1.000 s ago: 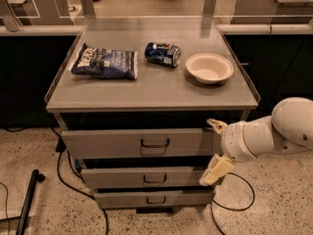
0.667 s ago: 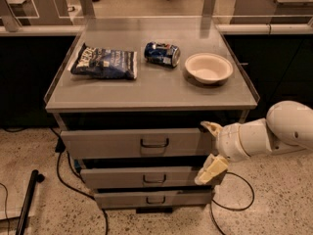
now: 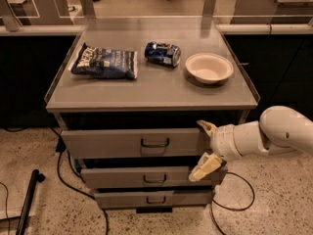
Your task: Open top drawer
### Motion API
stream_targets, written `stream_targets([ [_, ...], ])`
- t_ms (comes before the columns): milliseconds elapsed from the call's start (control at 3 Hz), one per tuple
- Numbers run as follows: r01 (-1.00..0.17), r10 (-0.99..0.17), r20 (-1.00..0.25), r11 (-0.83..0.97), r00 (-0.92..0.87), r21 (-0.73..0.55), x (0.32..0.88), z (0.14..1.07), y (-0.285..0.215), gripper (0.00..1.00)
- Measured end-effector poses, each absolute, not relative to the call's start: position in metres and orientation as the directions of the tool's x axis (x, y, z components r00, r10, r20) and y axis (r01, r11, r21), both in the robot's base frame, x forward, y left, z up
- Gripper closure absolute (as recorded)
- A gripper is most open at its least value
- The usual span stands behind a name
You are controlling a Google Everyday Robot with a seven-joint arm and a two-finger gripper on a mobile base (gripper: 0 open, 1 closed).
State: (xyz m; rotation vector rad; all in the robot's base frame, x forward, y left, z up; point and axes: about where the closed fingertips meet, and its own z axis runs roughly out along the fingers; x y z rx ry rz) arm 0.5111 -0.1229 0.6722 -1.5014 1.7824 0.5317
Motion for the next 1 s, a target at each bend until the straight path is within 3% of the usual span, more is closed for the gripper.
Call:
stream_targets([
  [333, -0.962, -0.659, -0.751, 0.231, -0.048, -0.142, 0.5111, 0.6721, -0.1228, 0.14],
  [1000, -0.963, -0.659, -0.751, 0.231, -0.048, -0.142, 0.5111, 0.6721, -0.1228, 0.62],
])
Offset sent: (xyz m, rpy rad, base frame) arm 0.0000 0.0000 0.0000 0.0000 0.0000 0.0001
